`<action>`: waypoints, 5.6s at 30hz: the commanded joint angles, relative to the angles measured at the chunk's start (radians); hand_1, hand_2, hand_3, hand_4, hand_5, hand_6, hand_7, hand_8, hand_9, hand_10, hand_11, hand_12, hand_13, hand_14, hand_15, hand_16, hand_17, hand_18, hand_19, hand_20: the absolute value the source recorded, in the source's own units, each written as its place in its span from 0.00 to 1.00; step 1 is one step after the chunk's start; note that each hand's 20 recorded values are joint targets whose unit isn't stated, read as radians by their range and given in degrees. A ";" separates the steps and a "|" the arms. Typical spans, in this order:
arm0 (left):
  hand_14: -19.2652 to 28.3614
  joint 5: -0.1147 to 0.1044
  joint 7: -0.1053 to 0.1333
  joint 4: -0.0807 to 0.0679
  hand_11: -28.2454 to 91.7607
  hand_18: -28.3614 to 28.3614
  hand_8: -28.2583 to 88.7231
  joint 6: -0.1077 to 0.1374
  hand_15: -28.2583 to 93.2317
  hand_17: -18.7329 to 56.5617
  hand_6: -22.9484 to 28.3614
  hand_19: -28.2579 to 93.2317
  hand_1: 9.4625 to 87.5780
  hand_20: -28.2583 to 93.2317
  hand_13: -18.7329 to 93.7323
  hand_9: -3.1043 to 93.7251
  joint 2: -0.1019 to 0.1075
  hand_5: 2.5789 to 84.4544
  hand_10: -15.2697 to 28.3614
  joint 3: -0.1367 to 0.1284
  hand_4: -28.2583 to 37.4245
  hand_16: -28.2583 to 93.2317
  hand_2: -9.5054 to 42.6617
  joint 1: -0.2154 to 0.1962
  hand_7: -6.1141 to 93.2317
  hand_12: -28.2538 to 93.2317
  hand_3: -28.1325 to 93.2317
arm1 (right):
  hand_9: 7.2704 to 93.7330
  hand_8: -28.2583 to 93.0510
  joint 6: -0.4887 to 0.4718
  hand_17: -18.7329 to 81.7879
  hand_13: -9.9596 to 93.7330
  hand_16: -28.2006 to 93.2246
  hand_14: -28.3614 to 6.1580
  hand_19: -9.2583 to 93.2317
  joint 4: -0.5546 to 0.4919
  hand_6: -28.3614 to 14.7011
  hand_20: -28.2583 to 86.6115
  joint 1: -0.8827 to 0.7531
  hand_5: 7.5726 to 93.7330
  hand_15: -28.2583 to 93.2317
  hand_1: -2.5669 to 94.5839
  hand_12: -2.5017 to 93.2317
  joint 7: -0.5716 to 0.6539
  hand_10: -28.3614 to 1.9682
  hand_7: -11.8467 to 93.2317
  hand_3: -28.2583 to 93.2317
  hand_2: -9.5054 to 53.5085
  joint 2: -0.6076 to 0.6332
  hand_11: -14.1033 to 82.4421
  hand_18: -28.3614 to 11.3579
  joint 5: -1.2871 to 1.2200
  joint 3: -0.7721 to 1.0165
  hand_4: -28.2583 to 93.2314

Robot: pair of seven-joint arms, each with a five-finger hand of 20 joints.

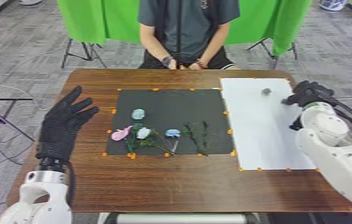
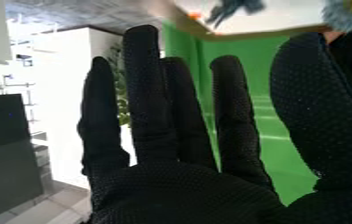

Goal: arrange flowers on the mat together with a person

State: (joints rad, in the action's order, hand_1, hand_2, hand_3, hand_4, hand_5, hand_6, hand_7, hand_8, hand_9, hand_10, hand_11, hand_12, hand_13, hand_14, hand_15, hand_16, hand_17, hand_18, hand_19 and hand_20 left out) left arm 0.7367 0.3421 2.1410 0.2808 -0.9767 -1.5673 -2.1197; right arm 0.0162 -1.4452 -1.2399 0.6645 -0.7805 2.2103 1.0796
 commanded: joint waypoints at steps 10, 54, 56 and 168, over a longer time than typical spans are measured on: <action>0.96 0.003 0.011 -0.014 0.41 0.96 0.17 -0.016 0.60 0.16 0.56 0.68 0.18 0.41 0.43 0.42 -0.003 0.44 0.76 0.001 0.00 0.17 0.28 0.047 0.16 0.31 0.88 | 0.61 0.10 -0.038 0.38 0.68 0.33 0.59 0.74 0.107 0.84 0.41 0.053 0.58 0.61 0.47 0.17 -0.032 0.66 0.31 0.85 0.00 -0.091 0.32 0.15 0.105 -0.066 0.00; 0.97 -0.007 0.007 -0.003 0.41 0.96 0.17 0.006 0.60 0.16 0.57 0.68 0.17 0.41 0.43 0.42 -0.008 0.43 0.77 -0.020 0.00 0.17 0.28 -0.020 0.16 0.31 0.88 | 0.96 0.24 0.079 0.46 0.84 0.49 0.76 0.84 -0.235 0.76 0.44 -0.014 0.87 0.62 0.62 0.41 -0.306 0.74 0.30 0.80 0.00 -0.224 0.25 0.38 0.015 -0.234 0.00; 0.97 0.001 0.000 -0.002 0.41 0.96 0.17 0.004 0.60 0.16 0.57 0.68 0.17 0.41 0.43 0.42 -0.011 0.43 0.76 -0.022 0.00 0.17 0.28 -0.018 0.16 0.31 0.88 | 0.96 0.24 0.078 0.45 0.84 0.49 0.76 0.84 -0.227 0.75 0.44 -0.016 0.87 0.63 0.62 0.41 -0.305 0.74 0.30 0.80 0.00 -0.226 0.26 0.37 0.019 -0.245 0.00; 0.93 0.009 -0.037 0.005 0.38 0.96 0.17 -0.005 0.53 0.15 0.55 0.65 0.18 0.37 0.42 0.41 -0.015 0.42 0.73 -0.023 0.00 0.19 0.29 -0.064 0.15 0.30 0.87 | 0.42 0.13 0.057 0.22 0.42 0.35 0.31 0.52 -0.665 0.72 0.34 -0.773 0.41 0.38 0.14 0.15 -0.588 0.52 0.23 0.93 0.42 -0.508 0.20 0.15 -1.195 0.484 0.00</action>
State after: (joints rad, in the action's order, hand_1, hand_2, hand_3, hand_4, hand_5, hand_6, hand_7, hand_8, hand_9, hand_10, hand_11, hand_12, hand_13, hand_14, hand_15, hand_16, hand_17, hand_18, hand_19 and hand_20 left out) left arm 0.7468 0.3048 2.1459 0.2800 -0.9902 -1.5905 -2.1756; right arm 0.0745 -2.1075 -2.0168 0.0905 -1.2702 1.0151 1.5732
